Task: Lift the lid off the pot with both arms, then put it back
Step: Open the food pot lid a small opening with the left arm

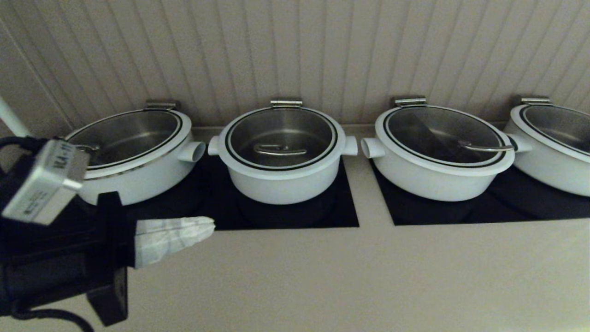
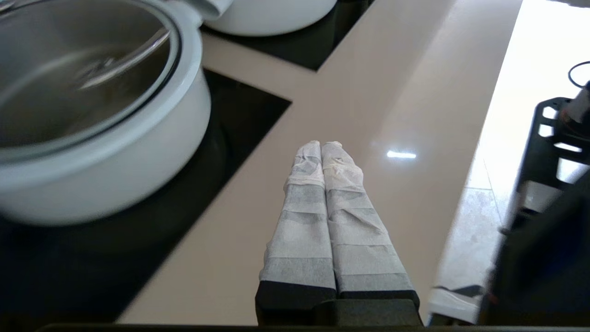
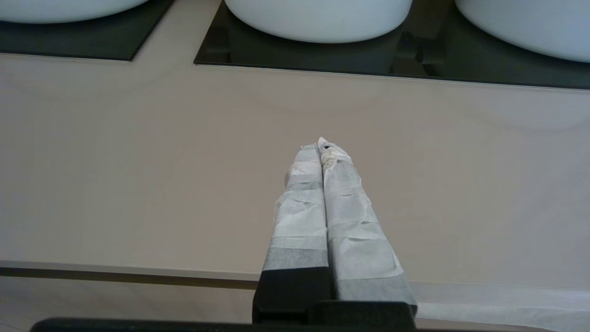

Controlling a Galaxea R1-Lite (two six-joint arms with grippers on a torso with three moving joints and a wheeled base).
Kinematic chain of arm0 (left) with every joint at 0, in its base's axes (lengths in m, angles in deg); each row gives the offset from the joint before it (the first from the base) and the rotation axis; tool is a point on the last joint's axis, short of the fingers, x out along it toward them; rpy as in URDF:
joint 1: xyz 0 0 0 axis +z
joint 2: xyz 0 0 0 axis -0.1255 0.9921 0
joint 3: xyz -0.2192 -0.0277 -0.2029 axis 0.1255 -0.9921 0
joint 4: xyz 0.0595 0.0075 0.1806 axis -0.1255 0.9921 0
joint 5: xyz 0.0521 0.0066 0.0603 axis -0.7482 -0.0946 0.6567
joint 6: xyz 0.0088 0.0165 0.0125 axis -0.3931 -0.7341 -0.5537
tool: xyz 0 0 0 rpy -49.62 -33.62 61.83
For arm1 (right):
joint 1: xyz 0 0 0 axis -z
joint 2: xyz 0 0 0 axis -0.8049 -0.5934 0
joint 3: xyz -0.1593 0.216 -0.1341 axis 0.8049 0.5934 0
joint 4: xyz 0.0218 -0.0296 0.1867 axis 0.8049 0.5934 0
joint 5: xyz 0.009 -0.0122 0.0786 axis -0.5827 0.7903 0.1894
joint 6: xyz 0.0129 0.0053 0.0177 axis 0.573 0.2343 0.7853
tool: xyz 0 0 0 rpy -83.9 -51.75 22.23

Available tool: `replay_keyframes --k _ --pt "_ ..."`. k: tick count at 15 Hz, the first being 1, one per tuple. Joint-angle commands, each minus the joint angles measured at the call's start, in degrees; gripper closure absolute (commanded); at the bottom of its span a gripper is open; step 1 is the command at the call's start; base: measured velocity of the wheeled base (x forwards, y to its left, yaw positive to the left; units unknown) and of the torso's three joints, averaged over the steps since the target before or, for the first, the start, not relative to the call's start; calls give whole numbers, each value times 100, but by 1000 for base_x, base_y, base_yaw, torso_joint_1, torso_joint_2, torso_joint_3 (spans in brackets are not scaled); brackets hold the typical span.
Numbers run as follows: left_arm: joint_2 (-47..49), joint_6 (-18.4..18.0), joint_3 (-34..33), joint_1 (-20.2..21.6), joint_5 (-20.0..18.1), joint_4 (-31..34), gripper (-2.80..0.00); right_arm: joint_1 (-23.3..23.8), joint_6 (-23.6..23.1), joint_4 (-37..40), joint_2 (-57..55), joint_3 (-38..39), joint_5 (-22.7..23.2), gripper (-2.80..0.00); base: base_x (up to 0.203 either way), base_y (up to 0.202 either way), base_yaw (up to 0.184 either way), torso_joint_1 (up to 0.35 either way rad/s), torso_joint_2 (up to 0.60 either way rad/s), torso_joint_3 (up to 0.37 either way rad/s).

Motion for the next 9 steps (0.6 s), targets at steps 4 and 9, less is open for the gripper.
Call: replay_keyframes --k 4,9 --pt "1954 15 568 -498 344 -910 0 0 9 -1 -7 0 -4 0 0 0 0 0 0 0" --pt "3157 -10 761 -628 672 -1869 0 0 29 -1 -7 0 4 0 0 0 0 0 0 0"
